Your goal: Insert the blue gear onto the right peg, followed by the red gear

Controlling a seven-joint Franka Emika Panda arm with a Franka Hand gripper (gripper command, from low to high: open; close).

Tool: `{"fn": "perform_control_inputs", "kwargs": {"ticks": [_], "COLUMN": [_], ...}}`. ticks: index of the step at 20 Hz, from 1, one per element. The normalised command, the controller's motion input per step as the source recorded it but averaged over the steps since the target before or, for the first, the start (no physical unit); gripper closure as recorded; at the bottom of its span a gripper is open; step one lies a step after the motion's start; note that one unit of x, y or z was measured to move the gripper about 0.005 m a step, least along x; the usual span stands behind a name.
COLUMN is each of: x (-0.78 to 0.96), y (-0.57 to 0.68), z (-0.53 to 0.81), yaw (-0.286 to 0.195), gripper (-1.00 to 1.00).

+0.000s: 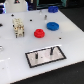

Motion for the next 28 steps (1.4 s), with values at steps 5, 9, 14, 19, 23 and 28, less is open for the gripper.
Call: {"fn": "perform_control_inputs", "kwargs": {"ticks": [5, 9, 14, 19, 23, 28], "x": [-0.6, -0.54, -0.52, -0.44, -0.45, -0.38], "y": [0.51, 0.53, 0.44, 0.37, 0.31, 0.23], "z": [-0.18, -0.21, -0.31, -0.43, -0.49, -0.53], "yaw": [0.0, 0.0, 0.0, 0.0, 0.0, 0.0], "gripper": [-1.0, -1.0, -1.0, -1.0, -1.0, -1.0]}}
